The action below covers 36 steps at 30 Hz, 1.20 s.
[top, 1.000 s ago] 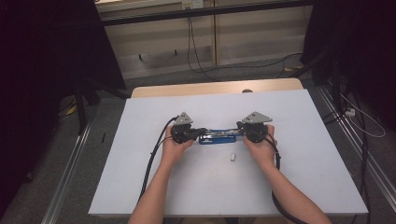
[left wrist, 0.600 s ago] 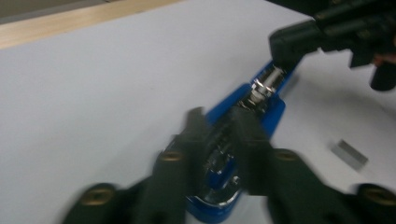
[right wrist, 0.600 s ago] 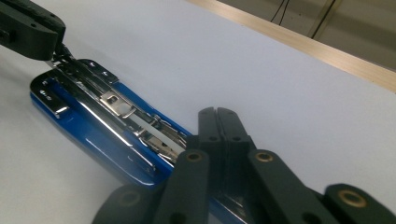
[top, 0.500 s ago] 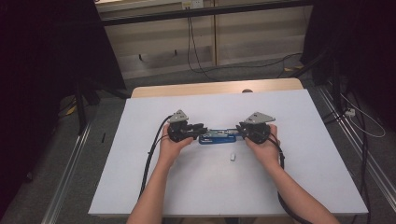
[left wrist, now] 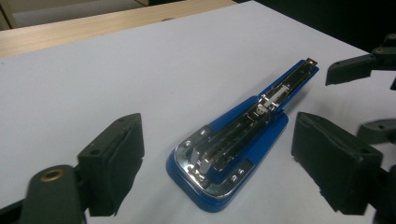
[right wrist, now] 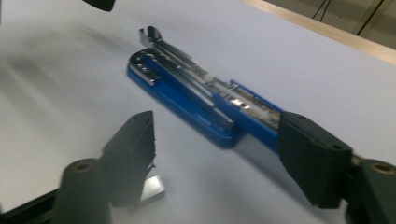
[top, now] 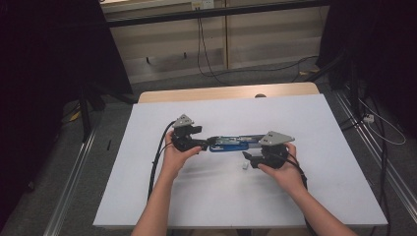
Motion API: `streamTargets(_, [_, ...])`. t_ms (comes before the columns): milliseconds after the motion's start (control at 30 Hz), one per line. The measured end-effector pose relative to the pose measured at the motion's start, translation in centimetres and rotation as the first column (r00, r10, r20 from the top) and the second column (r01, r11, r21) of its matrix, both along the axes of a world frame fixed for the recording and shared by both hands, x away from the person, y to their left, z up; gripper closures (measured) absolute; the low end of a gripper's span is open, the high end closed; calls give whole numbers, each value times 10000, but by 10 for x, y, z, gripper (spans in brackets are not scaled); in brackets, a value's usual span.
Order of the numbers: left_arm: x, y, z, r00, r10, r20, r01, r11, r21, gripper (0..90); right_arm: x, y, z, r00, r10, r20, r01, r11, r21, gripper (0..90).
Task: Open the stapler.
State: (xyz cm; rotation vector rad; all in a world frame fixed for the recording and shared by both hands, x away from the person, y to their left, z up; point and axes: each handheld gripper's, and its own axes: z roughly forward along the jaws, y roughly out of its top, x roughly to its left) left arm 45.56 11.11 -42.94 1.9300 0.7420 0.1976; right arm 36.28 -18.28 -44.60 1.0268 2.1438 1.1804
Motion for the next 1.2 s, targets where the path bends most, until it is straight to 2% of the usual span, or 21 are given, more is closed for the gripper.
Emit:
streamTargets(67, [-2,1,0,10000,36,3,-36,10000,63,155,-6,2,-5,9995,-56,-316,60,9999,114,183])
streamTargets(100, [-3,1,1,10000,62,-65,-62,9999,91,143,-8,3,-7,9992,-96,-386,101,9998,146,178])
streamTargets(133, [-5,3,0,9999,123,-49,-123,9998,124,122,-12,5,-11,9990,-26,-457,24,10000,-31,146])
streamTargets(167, [-5,3,0,9999,123,-49,-123,9998,124,121,-12,5,-11,9990,-26,-457,24,10000,-31,146])
streamTargets(200, [-6,3,0,9998,183,-82,-183,9998,34,120,-15,8,-13,9979,63,-652,-71,9999,-118,129])
streamTargets(400, [-10,10,4,9997,249,15,-249,9997,63,109,-21,16,-17,9958,290,-868,-307,9994,-188,125])
streamTargets(467, [-11,10,5,9996,280,14,-280,9996,-75,109,-23,20,-19,9938,392,-1039,-428,9985,-327,169])
streamTargets(533, [-12,10,5,9996,275,32,-275,9996,-65,109,-25,24,-18,9937,471,-1021,-526,9973,-522,252])
streamTargets(633, [-11,10,5,9996,272,29,-272,9996,-9,109,-27,25,-17,9936,407,-1055,-462,9977,-498,291])
streamTargets(767, [-11,9,4,9996,295,51,-296,9995,98,109,-27,23,-17,9911,477,-1243,-560,9963,-647,437])
streamTargets(800, [-11,9,4,9996,258,67,-259,9996,129,109,-27,23,-17,9911,477,-1243,-560,9963,-647,437])
streamTargets(933, [-11,9,4,9994,336,41,-337,9994,100,109,-28,21,-17,9865,590,-1526,-660,9970,-415,557])
streamTargets(1200, [-12,9,4,9996,273,71,-274,9996,97,114,-27,23,-19,9846,542,-1663,-606,9976,-339,583])
